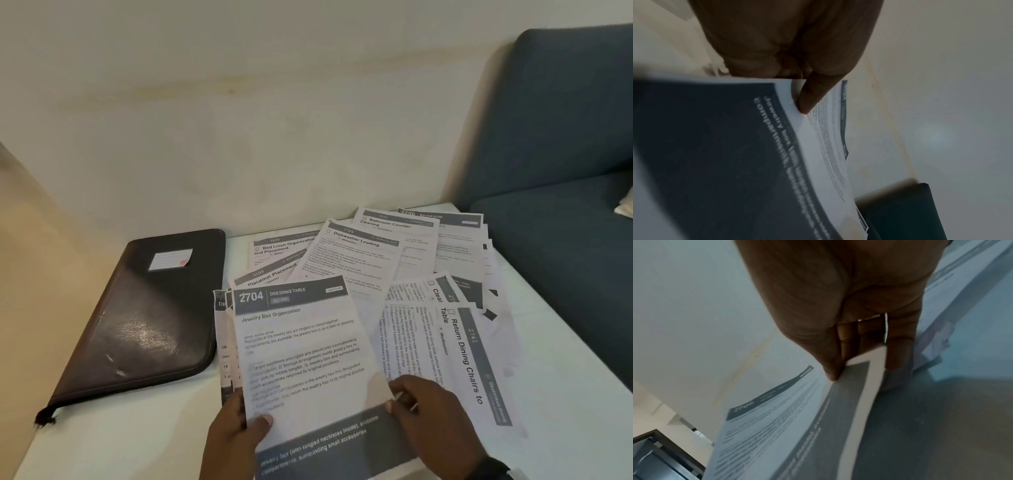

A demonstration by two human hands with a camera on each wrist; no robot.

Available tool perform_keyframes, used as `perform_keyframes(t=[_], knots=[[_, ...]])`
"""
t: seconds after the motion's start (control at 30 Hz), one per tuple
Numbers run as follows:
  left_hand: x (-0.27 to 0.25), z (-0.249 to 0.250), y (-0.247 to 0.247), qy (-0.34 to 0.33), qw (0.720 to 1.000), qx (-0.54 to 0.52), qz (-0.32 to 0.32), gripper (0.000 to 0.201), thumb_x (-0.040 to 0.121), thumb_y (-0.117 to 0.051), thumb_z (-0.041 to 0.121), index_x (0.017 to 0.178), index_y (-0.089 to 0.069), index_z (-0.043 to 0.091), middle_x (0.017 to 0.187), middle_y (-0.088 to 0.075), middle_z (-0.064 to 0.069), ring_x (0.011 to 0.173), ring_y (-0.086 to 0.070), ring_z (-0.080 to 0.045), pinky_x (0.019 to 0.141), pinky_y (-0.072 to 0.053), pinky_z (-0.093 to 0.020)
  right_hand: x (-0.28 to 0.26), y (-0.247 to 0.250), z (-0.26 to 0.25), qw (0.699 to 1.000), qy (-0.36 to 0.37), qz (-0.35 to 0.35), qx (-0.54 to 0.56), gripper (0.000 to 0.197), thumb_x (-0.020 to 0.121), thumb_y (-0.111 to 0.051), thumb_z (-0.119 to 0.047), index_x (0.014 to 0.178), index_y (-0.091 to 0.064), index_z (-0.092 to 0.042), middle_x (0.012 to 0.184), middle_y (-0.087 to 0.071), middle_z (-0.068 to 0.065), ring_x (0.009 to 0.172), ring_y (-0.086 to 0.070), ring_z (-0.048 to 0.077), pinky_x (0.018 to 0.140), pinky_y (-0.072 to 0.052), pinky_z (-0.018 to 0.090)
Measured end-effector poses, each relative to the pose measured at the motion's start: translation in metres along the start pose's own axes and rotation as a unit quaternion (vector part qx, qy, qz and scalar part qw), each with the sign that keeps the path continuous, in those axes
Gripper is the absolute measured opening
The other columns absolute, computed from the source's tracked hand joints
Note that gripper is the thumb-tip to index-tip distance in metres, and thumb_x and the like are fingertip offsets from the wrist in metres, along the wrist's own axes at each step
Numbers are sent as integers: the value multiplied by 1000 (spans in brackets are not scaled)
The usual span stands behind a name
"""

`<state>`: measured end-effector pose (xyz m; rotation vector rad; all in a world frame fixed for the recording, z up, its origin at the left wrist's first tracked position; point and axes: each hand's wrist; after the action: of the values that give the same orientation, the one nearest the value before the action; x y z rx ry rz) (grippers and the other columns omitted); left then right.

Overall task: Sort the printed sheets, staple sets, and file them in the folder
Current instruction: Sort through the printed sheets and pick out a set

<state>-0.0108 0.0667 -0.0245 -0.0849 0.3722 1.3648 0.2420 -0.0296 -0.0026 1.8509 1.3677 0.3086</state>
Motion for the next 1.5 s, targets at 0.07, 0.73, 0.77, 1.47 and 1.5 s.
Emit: perform_keyframes(t=[0.07,0.73,0.77,1.47,1.5], knots=[[1,4,0,25,999,-32,-9,58,78,-53,-27,97,-59,27,102,-69,-3,97,-61,-23,80,-46,-32,1,1,1,1000,8,-6,1,16,90,-63,-33,78,-52,-35,81,-61,-17,79,-59,4,77,-47,16],[-9,13,4,-35,985,-78,153,38,80,-67,-8,118,-62,-5,94,-67,-1,97,-62,-27,64,-52,-9,3,34,21,992,-60,109,-20,18,87,-59,-49,86,-57,-31,95,-64,-15,86,-59,6,80,-55,27],[-9,13,6,-42,984,-69,159,36,80,-69,-6,116,-63,-4,93,-68,-1,100,-62,-29,66,-52,-7,2,39,26,988,-85,116,-57,22,86,-57,-52,96,-56,-32,103,-60,-10,93,-58,10,85,-53,30],[-26,25,6,29,989,-127,67,18,87,-67,10,104,-70,16,98,-75,2,88,-72,-19,83,-56,-40,16,52,46,926,-269,-1,-264,94,69,-51,-82,136,-16,-26,133,-38,11,128,-45,30,107,-38,46],[-26,24,7,32,990,-123,66,18,87,-66,10,103,-70,16,98,-75,2,88,-72,-19,84,-55,-41,17,54,44,927,-266,2,-264,93,70,-51,-81,136,-14,-27,134,-38,11,129,-44,29,108,-37,46]])
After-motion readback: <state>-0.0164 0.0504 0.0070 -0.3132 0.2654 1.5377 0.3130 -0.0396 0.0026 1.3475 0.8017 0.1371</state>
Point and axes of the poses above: each hand's wrist, its own x-axis towards the middle knuckle, its own y-axis out of the back of the hand, z = x × y
